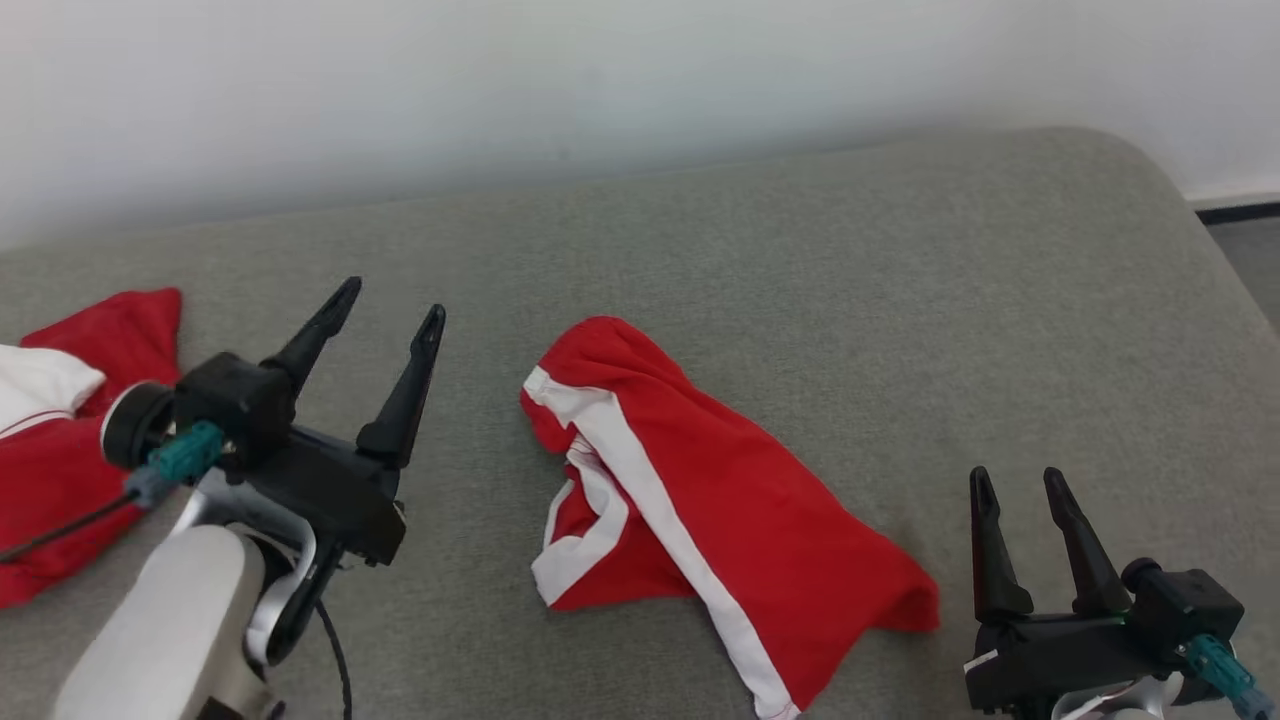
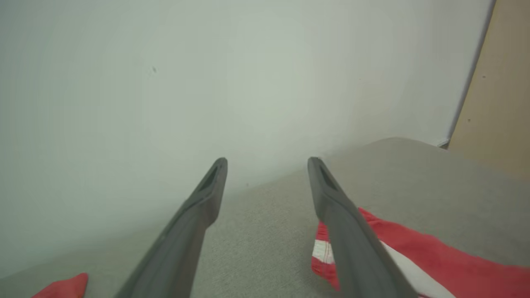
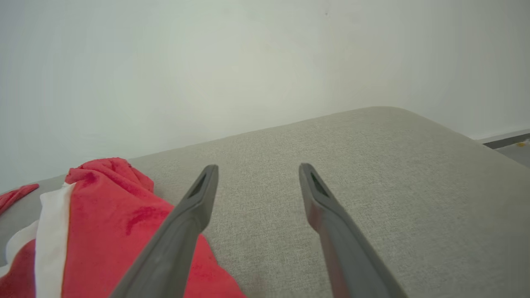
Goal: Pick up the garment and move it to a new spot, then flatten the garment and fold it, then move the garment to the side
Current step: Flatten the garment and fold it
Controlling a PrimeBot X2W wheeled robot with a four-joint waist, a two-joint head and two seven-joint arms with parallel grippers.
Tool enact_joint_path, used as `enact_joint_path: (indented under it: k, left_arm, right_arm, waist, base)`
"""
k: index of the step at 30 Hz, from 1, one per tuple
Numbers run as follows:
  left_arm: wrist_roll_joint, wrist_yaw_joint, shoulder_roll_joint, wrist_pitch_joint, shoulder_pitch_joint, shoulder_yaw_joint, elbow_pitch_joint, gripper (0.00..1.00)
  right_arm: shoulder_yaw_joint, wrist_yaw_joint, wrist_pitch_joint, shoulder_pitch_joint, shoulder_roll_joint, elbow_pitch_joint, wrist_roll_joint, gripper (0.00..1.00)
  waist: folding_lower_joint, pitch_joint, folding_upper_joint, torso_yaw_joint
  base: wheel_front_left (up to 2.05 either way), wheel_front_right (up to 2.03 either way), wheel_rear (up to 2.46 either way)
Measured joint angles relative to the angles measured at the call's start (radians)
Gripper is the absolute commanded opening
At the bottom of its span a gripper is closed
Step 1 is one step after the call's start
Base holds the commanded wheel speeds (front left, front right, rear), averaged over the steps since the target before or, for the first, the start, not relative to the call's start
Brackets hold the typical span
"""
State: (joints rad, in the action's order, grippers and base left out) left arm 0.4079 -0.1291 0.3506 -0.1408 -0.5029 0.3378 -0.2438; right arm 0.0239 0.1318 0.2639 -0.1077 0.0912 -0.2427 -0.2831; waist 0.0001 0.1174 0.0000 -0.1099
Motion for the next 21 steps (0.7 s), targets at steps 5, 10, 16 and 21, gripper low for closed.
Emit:
enact_joint_path:
  k: [5, 10, 16, 21]
  left_arm:
    - [0.202, -0.001, 0.166, 0.127, -0.131, 0.207, 0.005, 1.0]
    - [0.292, -0.002, 0.241, 0.179, -0.228, 0.372, -0.03, 1.0]
    - [0.381, -0.002, 0.276, 0.194, -0.299, 0.532, -0.118, 1.0]
    - [0.456, -0.002, 0.309, 0.205, -0.322, 0.624, -0.19, 1.0]
  right_arm:
    - [0.0, 0.0, 0.0, -0.012, -0.016, -0.005, -0.012, 1.0]
    - [0.006, 0.0, 0.0, -0.023, -0.023, -0.008, -0.016, 1.0]
    - [0.008, 0.0, 0.0, -0.047, -0.029, -0.009, -0.023, 1.0]
    - [0.008, 0.0, 0.0, -0.055, -0.032, -0.012, -0.025, 1.0]
  waist:
    - [0.0, 0.031, 0.0, -0.066]
    - [0.0, 0.064, 0.0001, -0.126]
    - [0.0001, 0.098, 0.0001, -0.191]
    - [0.0001, 0.116, 0.0001, -0.236]
  base:
    - [0.0, 0.0, 0.0]
    - [0.0, 0.0, 0.0]
    - [0.0, 0.0, 0.0]
    - [0.0, 0.0, 0.0]
